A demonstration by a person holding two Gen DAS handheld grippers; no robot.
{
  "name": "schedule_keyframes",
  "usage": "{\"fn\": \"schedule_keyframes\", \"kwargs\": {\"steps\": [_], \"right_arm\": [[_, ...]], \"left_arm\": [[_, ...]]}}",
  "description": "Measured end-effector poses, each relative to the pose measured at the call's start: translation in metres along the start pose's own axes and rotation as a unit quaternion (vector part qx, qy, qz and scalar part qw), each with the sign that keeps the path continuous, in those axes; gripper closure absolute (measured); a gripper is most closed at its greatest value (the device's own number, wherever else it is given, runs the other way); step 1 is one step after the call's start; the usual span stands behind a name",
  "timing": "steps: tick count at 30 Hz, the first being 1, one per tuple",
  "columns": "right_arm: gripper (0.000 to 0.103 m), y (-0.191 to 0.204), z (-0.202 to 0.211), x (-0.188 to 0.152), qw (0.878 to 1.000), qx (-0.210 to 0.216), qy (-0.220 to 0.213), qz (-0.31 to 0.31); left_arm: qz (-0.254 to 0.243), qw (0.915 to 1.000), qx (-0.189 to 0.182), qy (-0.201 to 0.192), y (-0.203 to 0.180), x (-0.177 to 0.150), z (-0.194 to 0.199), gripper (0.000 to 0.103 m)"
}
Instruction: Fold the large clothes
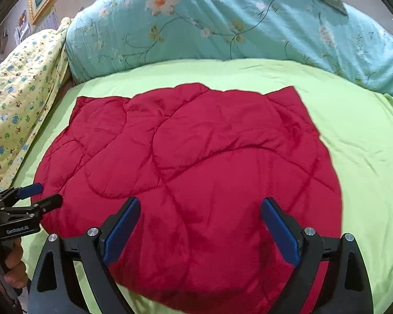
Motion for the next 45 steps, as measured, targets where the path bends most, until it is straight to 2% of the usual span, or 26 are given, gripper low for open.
{"fn": "schedule_keyframes", "kwargs": {"steps": [7,15,29,34,38,42,45], "right_arm": [[0.007,-0.013,-0.038,0.004,0.999,-0.017,0.036,0.006],[0.004,-0.020,-0.056,0.006,0.999,-0.017,0.037,-0.002],[0.003,-0.025,-0.059,0.011,0.999,-0.012,0.035,-0.008],[0.006,-0.019,-0.032,0.018,1.000,-0.006,0.014,-0.021],[0.005,-0.012,-0.011,0.013,1.000,-0.007,0.005,-0.004],[0.005,-0.019,-0.030,-0.005,0.999,-0.014,0.038,-0.001],[0.001,-0.019,-0.038,-0.009,0.999,-0.016,0.031,0.001]], "left_arm": [[-0.007,1.0000,0.005,0.004,-0.001,0.014,-0.025,0.015],[-0.020,0.9996,0.018,-0.002,-0.001,0.020,-0.042,0.009],[-0.020,0.9995,0.023,-0.004,0.001,0.025,-0.056,0.000],[-0.018,0.9996,0.021,-0.003,0.001,0.024,-0.057,0.000],[-0.018,0.9996,0.021,-0.005,0.001,0.024,-0.057,0.000],[-0.018,0.9996,0.022,-0.006,0.001,0.024,-0.056,0.000],[-0.022,0.9994,0.025,-0.009,0.000,0.024,-0.052,0.000]]}}
Point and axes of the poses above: each gripper's, at about its wrist camera, not at the fingertips, and z roughly against the way its jaws point, y to its left, x to its top, the point moved 7 cm from there along -z, roughly the way its jaws point, and after that the axes turned 9 degrees about -y, right-handed, at the moved point
